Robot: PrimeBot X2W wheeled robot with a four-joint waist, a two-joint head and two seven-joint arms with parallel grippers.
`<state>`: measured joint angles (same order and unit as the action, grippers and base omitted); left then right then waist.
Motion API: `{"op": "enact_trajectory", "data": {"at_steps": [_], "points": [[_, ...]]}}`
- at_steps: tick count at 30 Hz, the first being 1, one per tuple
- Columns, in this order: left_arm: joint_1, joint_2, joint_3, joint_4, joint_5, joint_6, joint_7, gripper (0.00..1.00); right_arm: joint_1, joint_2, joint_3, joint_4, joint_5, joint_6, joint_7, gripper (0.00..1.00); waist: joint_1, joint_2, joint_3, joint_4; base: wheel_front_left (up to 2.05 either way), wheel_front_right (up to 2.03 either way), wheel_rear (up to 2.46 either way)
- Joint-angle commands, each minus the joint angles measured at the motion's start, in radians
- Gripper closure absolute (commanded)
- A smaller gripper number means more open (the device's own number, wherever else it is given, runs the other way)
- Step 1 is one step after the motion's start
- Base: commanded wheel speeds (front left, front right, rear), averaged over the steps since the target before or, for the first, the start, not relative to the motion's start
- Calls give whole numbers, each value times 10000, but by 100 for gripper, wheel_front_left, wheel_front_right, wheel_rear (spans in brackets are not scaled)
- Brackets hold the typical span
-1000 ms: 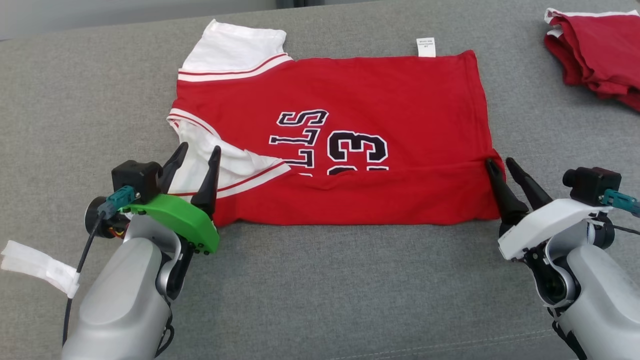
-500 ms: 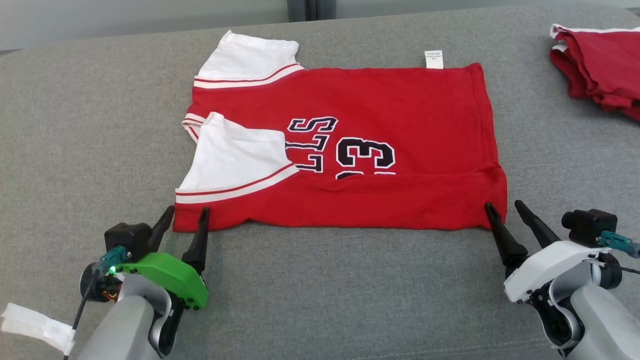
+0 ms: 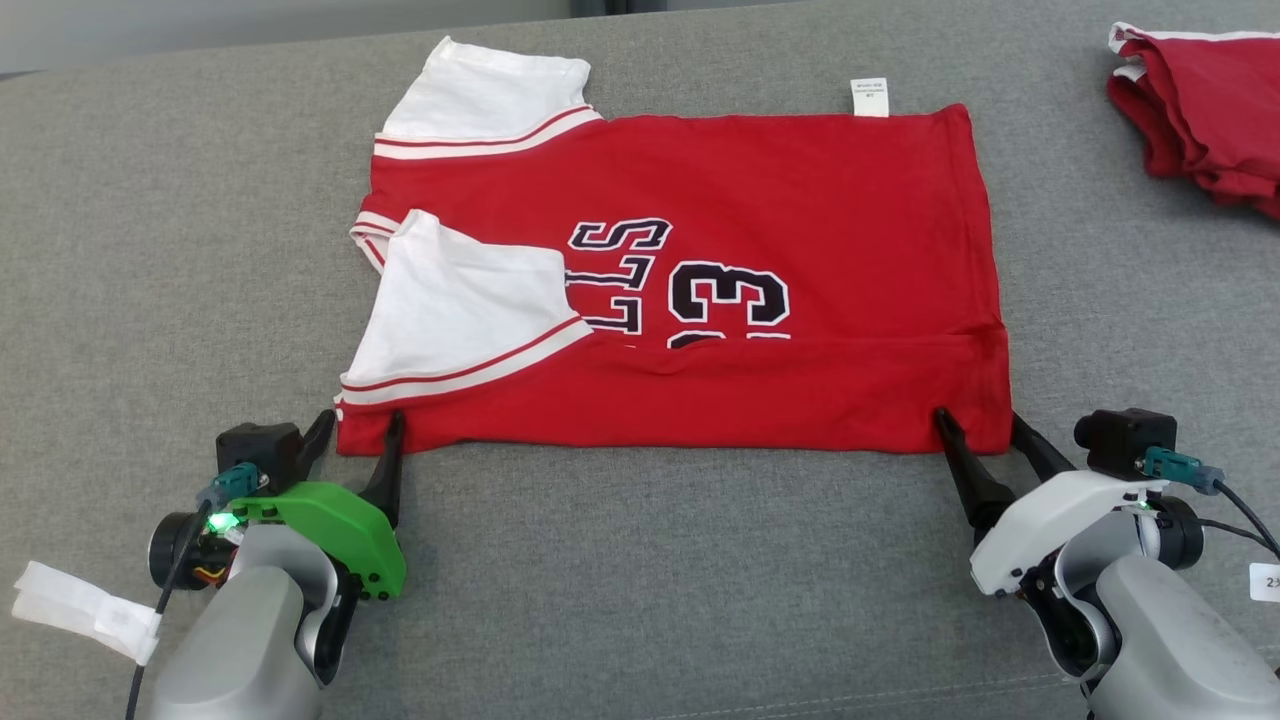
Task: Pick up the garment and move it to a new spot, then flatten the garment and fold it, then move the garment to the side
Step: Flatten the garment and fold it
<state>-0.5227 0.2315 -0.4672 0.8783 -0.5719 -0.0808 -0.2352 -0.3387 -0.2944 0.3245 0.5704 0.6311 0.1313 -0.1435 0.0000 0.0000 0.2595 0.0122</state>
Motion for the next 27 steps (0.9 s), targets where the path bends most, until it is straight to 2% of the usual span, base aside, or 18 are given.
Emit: {"op": "enact_trajectory", "data": {"at_steps": [1,2,3,9,15,22,27], "points": [[-37,-107,-22,179,-197,-86,73,9,-71,58,73,104,92,-13,-39,71,0,0,2,-4,0,0,0],[-63,-127,-28,264,-211,-142,71,55,-86,74,96,139,131,-13,-55,100,0,0,-5,-9,0,0,0],[-82,-155,-61,350,-220,-181,46,100,-103,107,126,199,166,-11,-100,100,0,0,-35,-13,0,0,0],[54,-138,45,338,-413,-319,-193,100,-161,84,160,351,358,-13,-531,100,0,0,-489,41,0,0,0],[955,-139,475,-553,-778,-369,-302,100,403,-173,177,60,746,-13,-601,100,0,0,-1237,216,0,0,0],[3068,-98,834,-2439,-705,156,-305,100,1822,-570,92,-899,1057,-15,-174,100,0,0,-1843,337,0,0,0],[4401,-119,824,-3687,-699,526,-294,100,2863,-594,-256,-1547,1104,-15,271,100,0,0,-2010,404,0,0,0]]}}
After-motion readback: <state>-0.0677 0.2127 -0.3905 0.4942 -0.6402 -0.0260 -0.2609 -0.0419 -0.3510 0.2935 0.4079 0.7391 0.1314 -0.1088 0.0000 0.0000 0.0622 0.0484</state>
